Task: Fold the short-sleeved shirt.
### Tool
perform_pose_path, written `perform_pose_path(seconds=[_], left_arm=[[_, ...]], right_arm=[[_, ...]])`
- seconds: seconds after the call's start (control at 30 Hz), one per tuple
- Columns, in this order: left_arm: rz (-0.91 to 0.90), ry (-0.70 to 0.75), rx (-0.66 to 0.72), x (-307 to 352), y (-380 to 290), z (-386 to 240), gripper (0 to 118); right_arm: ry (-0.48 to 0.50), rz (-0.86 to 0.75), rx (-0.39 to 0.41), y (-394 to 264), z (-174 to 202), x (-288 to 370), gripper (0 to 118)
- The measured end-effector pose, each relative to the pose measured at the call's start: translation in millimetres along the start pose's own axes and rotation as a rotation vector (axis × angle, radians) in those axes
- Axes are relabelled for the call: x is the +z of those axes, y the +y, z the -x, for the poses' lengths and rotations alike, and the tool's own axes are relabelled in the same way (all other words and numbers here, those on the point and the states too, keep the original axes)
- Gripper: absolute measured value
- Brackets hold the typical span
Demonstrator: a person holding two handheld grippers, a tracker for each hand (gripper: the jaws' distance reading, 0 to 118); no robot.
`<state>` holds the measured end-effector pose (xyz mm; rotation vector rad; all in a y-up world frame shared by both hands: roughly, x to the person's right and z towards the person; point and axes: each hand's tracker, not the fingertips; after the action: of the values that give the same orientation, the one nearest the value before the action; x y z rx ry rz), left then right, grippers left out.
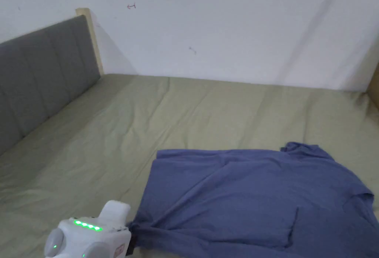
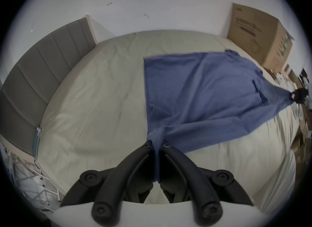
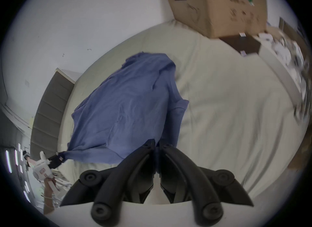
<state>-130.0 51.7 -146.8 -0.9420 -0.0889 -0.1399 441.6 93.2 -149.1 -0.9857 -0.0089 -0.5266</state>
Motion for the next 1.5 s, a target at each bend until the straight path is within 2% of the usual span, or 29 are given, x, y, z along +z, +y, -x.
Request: perform_pose_path(seconds=[0.03, 0.17, 0.23, 0.3, 0.43, 0.47, 0.5, 0.53, 0.57, 0.6, 0.63, 0.67, 0.8, 0.83, 0.87, 0.9, 0.97, 1.0, 1.03, 1.07, 1.1, 1.13, 1.17, 1.2, 1.27, 1.3, 1.4, 1.43, 1.5], left_arm=[[-0.003, 0.012, 0.005, 5.9, -15.1, -1.8, 5], [-0.008, 0.039, 0.035, 26.6, -47.4, 1.2, 4], [-0.027, 0.014, 0.100, 38.4, -56.7, 13.0, 5], [-0.022, 0.005, 0.127, 45.2, -65.1, 20.3, 5], [-0.047, 0.008, 0.112, 50.7, -69.8, 28.9, 5], [-0.056, 0.002, 0.122, 50.9, -67.6, 30.4, 7], [-0.055, 0.002, 0.130, 48.9, -67.8, 29.9, 17], [-0.046, 0.003, 0.154, 47.6, -68.0, 28.9, 36], [-0.036, 0.004, 0.171, 47.5, -68.4, 28.6, 60], [-0.022, -0.002, 0.175, 49.8, -64.7, 29.6, 89], [-0.022, -0.019, 0.188, 53.0, -67.1, 31.3, 105], [-0.027, -0.033, 0.203, 56.6, -69.2, 31.4, 112], [-0.070, -0.087, 0.241, 87.9, -74.9, 29.9, 109], [-0.082, -0.099, 0.250, 94.8, -78.3, 27.7, 101], [-0.093, -0.117, 0.260, 106.6, -78.6, 23.8, 81], [-0.116, -0.149, 0.274, 113.2, -83.3, 21.4, 38], [-0.119, -0.150, 0.295, 119.4, -92.3, 15.7, 16], [-0.118, -0.140, 0.291, 117.9, -94.7, 12.4, 8], [-0.140, -0.105, 0.269, 120.3, -101.4, 7.6, 4], [-0.136, -0.089, 0.257, 120.4, -105.3, 5.4, 3], [-0.126, -0.086, 0.264, 119.8, -108.7, 4.1, 1], [-0.129, -0.086, 0.280, 119.2, -109.7, 7.1, 1], [-0.126, -0.092, 0.297, 116.3, -111.5, 10.2, 1], [-0.108, -0.075, 0.314, 111.5, -110.9, 12.7, 1], [-0.103, -0.054, 0.318, 97.9, -108.7, 26.0, 2], [-0.104, -0.034, 0.322, 91.0, -106.0, 29.6, 7], [-0.084, -0.010, 0.335, 70.8, -96.1, 39.0, 76], [-0.067, -0.027, 0.360, 61.7, -93.3, 43.1, 82], [-0.047, -0.078, 0.401, 49.9, -88.4, 44.4, 81]], right_arm=[[0.000, 0.009, -0.025, -18.1, -7.9, 6.5, 5], [-0.018, 0.023, -0.018, -62.3, -30.3, 25.8, 5], [-0.024, 0.020, -0.059, -76.8, -38.7, 37.2, 5], [0.014, 0.020, -0.079, -85.6, -43.5, 46.7, 5], [0.013, 0.011, -0.040, -91.8, -47.3, 55.0, 5], [0.015, 0.010, -0.037, -92.0, -47.5, 53.3, 5], [0.020, -0.004, -0.031, -93.1, -47.4, 51.7, 5], [0.013, -0.023, -0.015, -93.2, -48.2, 48.4, 16], [-0.014, -0.050, 0.010, -92.8, -45.4, 49.3, 43], [-0.037, -0.079, 0.039, -92.6, -42.4, 52.1, 86], [-0.058, -0.098, 0.070, -92.1, -39.5, 55.1, 102], [-0.057, -0.110, 0.089, -93.7, -38.0, 58.5, 102], [-0.004, -0.191, 0.160, -98.4, -24.3, 89.7, 102], [-0.007, -0.204, 0.165, -102.5, -20.6, 95.0, 102], [-0.006, -0.206, 0.174, -106.4, -17.6, 97.8, 101], [-0.005, -0.200, 0.172, -111.2, -14.9, 99.6, 93], [0.009, -0.187, 0.168, -122.0, -17.6, 96.9, 78], [-0.015, -0.208, 0.162, -130.3, -14.4, 97.5, 66], [-0.071, -0.249, 0.161, -137.2, -12.5, 94.7, 21], [-0.132, -0.246, 0.146, -143.7, -14.2, 89.3, 0], [-0.087, -0.200, 0.163, -146.2, -18.4, 84.8, 0], [-0.038, -0.162, 0.151, -150.0, -22.9, 80.5, 0], [-0.055, -0.154, 0.135, -153.7, -24.8, 76.4, 0], [-0.077, -0.137, 0.147, -160.3, -15.1, 74.1, 0], [-0.120, -0.110, 0.163, -164.2, -18.8, 64.5, 0], [-0.134, -0.105, 0.164, -165.6, -20.3, 61.4, 0], [-0.128, -0.083, 0.146, -167.8, -18.4, 58.2, 0], [-0.135, -0.077, 0.147, -168.0, -19.3, 56.1, 0], [-0.169, -0.051, 0.155, -168.0, -20.0, 52.0, 0]])
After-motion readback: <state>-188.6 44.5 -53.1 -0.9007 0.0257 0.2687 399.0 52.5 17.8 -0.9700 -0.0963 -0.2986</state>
